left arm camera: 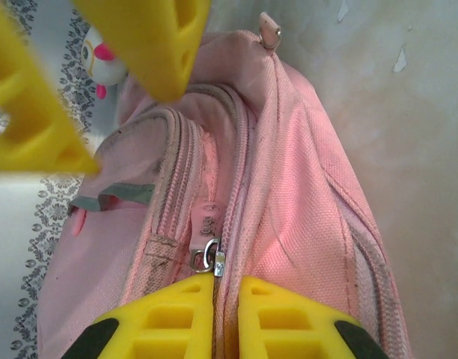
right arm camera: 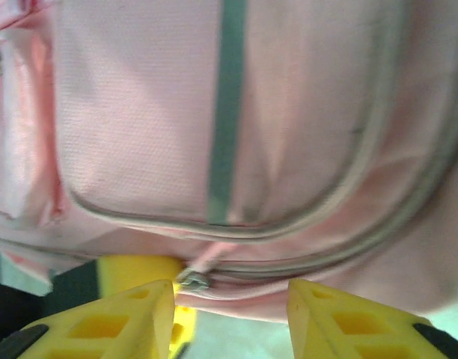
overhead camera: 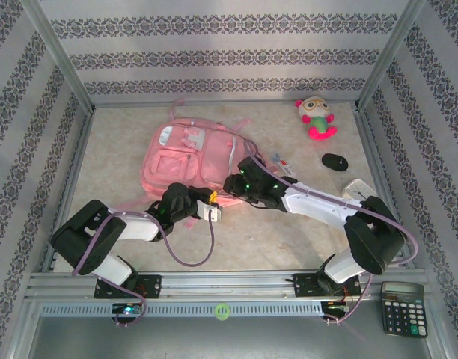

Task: Pack the student bag

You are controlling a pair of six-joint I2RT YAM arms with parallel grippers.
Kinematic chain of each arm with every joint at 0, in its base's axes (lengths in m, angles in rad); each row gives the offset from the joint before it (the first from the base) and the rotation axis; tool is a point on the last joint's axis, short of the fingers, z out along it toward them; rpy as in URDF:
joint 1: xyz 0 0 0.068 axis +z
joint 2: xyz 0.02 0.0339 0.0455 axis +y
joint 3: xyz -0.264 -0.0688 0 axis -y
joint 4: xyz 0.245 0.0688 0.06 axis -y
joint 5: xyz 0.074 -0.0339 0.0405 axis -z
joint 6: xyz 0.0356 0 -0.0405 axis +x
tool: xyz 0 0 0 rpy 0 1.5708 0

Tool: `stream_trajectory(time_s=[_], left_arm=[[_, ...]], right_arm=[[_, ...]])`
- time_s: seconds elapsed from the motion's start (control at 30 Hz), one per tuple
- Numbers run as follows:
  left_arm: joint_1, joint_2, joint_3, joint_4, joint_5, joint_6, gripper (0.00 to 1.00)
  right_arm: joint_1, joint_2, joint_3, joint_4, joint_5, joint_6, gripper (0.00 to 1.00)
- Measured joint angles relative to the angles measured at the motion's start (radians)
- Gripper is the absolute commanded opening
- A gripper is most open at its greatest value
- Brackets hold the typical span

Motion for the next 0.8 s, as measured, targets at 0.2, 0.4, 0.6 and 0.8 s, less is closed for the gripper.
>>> stream_trajectory(time_s=[0.2,0.4,0.6,0.8], left_arm=[[-0.003,-0.019,-0.002,0.001,-0.004,0.0,0.0],[-0.003,-0.021,-0.003,0.0,-0.003,0.0,0.0],[-0.003,-0.022,-0.004,-0.011,-0.003,0.0,0.0],[-0.014,-0.034,-0.009,-0.022,-0.004,0.002,0.0]], right_arm=[[0.027,0.082,0.111,-0.079,-0.02,0.029,0.52],[0.058,0.177,0.232,-0.189,-0.007,0.032,0.52],[0.086,0.23,0.319,-0.29,0.074,0.023,0.34],[0.08,0.23,0.301,-0.315,0.125,0.019,0.15]])
